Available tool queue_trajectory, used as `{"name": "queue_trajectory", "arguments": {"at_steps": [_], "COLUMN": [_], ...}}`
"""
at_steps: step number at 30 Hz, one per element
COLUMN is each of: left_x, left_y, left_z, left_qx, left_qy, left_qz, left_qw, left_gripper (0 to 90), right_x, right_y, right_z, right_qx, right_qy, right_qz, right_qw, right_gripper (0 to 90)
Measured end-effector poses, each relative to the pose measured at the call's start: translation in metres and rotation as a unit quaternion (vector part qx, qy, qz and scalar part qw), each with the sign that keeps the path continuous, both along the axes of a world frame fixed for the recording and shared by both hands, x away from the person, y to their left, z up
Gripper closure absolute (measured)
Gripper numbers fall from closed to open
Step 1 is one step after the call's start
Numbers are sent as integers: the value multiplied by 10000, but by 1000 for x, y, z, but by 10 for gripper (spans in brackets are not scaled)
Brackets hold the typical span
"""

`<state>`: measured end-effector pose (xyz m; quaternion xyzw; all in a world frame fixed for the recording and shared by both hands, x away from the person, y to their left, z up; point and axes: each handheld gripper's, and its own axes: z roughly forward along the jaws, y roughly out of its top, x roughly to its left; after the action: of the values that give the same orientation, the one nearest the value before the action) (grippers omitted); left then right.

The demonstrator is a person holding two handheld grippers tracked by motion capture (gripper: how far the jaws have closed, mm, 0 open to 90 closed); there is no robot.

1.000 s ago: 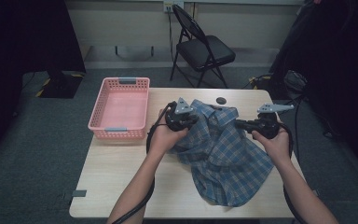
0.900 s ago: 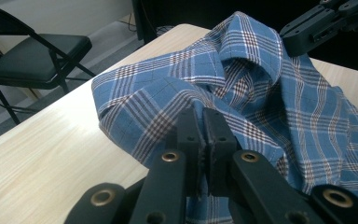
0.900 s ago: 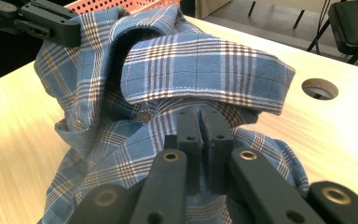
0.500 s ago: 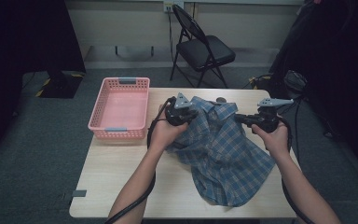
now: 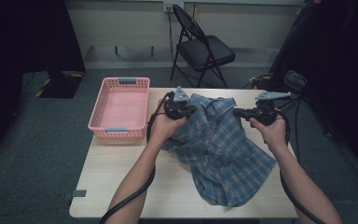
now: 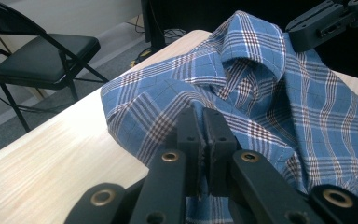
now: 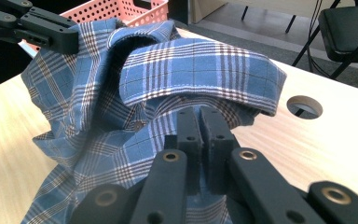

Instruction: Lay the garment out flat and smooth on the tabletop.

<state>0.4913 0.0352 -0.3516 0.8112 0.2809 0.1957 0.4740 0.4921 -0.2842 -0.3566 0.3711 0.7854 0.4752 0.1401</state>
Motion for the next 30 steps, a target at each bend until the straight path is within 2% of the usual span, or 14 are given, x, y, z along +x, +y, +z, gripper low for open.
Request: {"name": "queue_trajectory", "arguments": {"at_steps": [10, 13, 14, 15, 16, 17, 18, 19, 20, 21, 23, 24, 27, 30], "left_x": [30, 46, 53, 59, 64, 69, 72, 73, 71, 67, 59, 54, 36, 15], "left_y": [2, 0, 0, -2, -3, -3, -4, -6, -7, -7, -8, -7, -6, -4], "left_z": [2, 7, 10, 14, 16, 18, 19, 19, 19, 19, 15, 13, 6, -3], "left_qx": [-108, -190, -208, -198, -253, -418, -551, -582, -564, -508, -437, -337, -131, -76], "left_qy": [125, 99, -32, -312, -582, -678, -611, -502, -443, -446, -352, -343, -205, -83], "left_qz": [90, 346, 588, 936, 1261, 1477, 1585, 1590, 1525, 1443, 1268, 1216, 1005, 774], "left_qw": [9998, 9992, 9980, 9949, 9900, 9858, 9839, 9843, 9857, 9872, 9903, 9914, 9946, 9969], "left_gripper": [867, 869, 870, 870, 859, 781, 642, 517, 442, 406, 345, 329, 280, 270], "right_x": [28, 47, 57, 67, 78, 85, 89, 91, 91, 88, 77, 70, 51, 25], "right_y": [2, 4, 5, 6, 5, 5, 6, 8, 12, 16, 23, 26, 33, 38], "right_z": [8, 12, 15, 20, 26, 34, 40, 46, 51, 54, 53, 50, 35, 17], "right_qx": [-88, -38, -49, 90, 283, 400, 452, 427, 307, 277, 138, 44, -131, -411], "right_qy": [40, 71, 47, 0, -100, -289, -588, -876, -920, -924, -959, -991, -737, -712], "right_qz": [-47, -168, -311, -520, -784, -1125, -1293, -1313, -1334, -1269, -917, -840, -514, -249], "right_qw": [9999, 9998, 9995, 9986, 9965, 9924, 9888, 9865, 9863, 9872, 9911, 9915, 9959, 9963], "right_gripper": [874, 876, 875, 874, 869, 848, 764, 663, 569, 551, 507, 465, 365, 341]}}
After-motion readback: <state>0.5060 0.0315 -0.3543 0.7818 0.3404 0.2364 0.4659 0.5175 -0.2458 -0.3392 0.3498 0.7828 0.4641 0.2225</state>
